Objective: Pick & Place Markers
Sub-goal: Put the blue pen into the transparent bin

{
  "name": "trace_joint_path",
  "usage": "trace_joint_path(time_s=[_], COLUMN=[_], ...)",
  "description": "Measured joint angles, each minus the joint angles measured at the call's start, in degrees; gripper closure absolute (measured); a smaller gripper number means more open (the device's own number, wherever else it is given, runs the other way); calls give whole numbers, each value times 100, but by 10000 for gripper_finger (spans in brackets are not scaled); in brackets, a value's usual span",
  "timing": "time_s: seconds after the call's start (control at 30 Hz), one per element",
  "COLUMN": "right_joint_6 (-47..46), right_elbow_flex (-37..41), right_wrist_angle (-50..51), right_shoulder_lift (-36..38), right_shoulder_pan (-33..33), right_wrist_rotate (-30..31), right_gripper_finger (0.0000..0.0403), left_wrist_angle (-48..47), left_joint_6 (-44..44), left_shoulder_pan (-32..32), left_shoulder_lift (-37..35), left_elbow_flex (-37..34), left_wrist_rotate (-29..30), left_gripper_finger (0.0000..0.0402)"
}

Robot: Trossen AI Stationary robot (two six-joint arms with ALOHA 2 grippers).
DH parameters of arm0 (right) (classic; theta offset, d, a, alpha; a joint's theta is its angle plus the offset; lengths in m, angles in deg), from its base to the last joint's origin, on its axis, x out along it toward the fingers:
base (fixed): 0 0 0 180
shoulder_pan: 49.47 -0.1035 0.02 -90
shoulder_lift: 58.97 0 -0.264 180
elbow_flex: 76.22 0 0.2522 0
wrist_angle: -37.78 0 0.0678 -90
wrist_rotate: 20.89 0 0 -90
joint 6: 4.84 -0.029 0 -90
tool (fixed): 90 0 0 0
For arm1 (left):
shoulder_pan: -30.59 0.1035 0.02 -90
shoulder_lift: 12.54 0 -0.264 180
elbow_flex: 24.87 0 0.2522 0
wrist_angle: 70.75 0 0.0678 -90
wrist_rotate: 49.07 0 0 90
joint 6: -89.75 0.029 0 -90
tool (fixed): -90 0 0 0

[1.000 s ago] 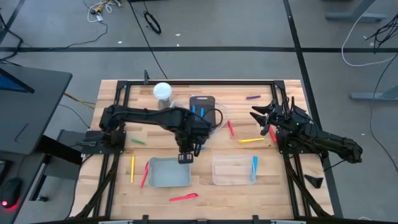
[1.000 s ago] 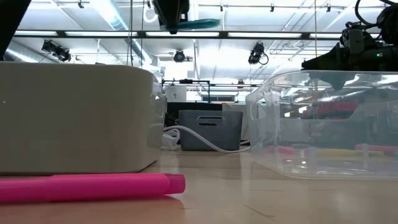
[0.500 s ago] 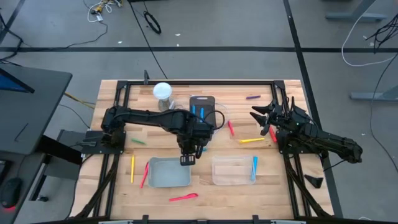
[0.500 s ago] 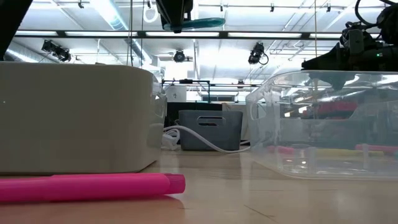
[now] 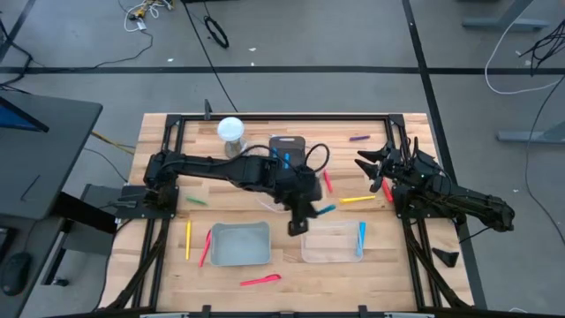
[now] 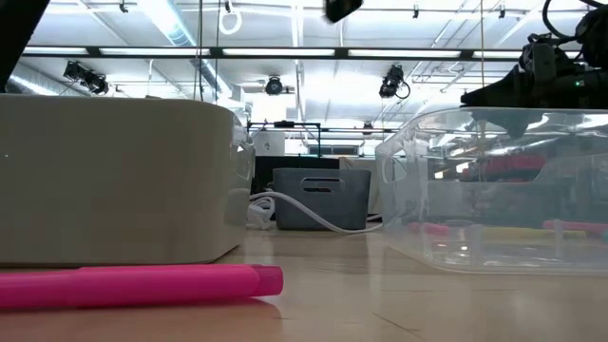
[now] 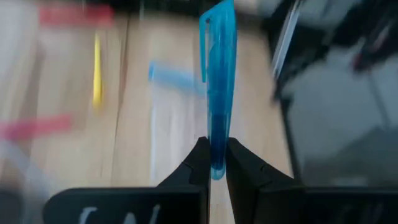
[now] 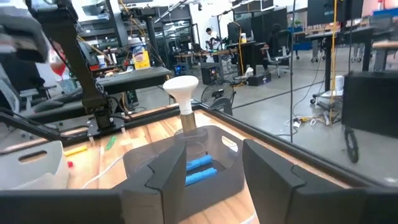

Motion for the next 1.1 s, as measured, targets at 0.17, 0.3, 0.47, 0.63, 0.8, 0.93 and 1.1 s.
trace_joint_path(time_s=[0.17, 0.3, 0.47, 0.63, 0.8, 0.93, 1.1], right_joint_6=[-255, -543, -849, -1268, -1412, -1495, -1627], right_elbow_flex=[-1, 0, -1, -217, -983, -1703, -2662], right_wrist_angle=[-17, -79, -630, -1365, -1020, -907, -328], right_shoulder_lift=[-1, -1, -1, -1, -182, -567, -1458], right_shoulder_pan=[-1, 0, 0, -6, -19, -91, -357], right_wrist_rotate=[-1, -2, -370, -700, -843, -1212, -1579], right_gripper_finger=[243, 243, 243, 242, 221, 200, 188], left_wrist_angle=[1610, 2763, 3684, 3726, 3726, 3726, 3726], left_joint_6=[-96, -93, -98, -138, -195, -119, -42], left_shoulder_pan=[-1, 0, 0, 1, -26, -26, -24], left_shoulder_lift=[-2, -9, -11, -11, -11, -11, -11], left_elbow_flex=[0, 0, 0, -2, -2, -2, -2], left_wrist_rotate=[242, 513, 600, 705, 854, 995, 1208], left_gripper_finger=[373, 373, 373, 373, 373, 373, 373])
